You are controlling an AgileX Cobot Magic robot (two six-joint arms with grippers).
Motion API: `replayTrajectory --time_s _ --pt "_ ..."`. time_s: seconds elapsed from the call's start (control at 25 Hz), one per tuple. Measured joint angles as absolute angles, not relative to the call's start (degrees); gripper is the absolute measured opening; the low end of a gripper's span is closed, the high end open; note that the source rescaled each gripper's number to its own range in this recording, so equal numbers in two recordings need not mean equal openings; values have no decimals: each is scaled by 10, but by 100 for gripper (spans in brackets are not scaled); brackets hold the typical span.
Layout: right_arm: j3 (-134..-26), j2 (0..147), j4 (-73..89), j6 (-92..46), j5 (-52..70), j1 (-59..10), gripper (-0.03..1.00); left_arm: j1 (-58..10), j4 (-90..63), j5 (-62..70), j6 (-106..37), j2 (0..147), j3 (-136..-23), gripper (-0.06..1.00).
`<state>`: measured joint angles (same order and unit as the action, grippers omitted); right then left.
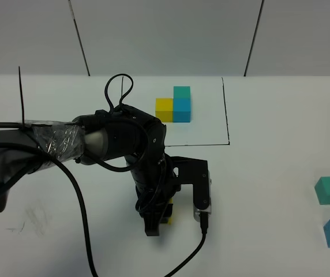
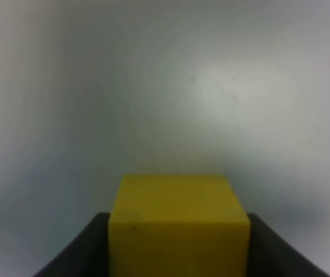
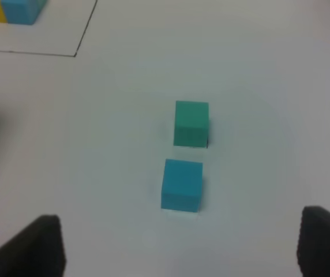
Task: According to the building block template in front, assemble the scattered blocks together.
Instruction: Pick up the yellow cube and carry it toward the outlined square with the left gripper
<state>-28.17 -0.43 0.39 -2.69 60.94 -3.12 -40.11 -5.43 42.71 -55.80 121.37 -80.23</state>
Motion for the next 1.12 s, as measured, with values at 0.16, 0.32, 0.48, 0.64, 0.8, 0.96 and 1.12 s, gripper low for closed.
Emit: replayTrajectory --time_s 0.16,0.32,0.48,0.64,0.8,0.96,1.12 --pt "-282 -4 4 -27 609 -31 67 -402 -54 427 -535 1212 -802 31" --pt "-282 -4 4 -27 609 -31 67 -402 -54 428 -516 1205 -802 62" --pt "-282 -4 4 -27 609 -31 67 -402 -53 433 -504 1190 -804 89" --pt "-282 -4 4 -27 609 -31 67 -402 -46 461 -458 1161 -816 99" --pt "-282 -4 4 -27 609 -31 67 -402 13 506 -364 1118 -838 99" --pt "-282 -4 4 -27 609 -31 67 -402 98 558 -258 1060 -861 100" --pt "-282 -4 4 -27 609 -31 67 -398 172 606 -153 985 -865 100"
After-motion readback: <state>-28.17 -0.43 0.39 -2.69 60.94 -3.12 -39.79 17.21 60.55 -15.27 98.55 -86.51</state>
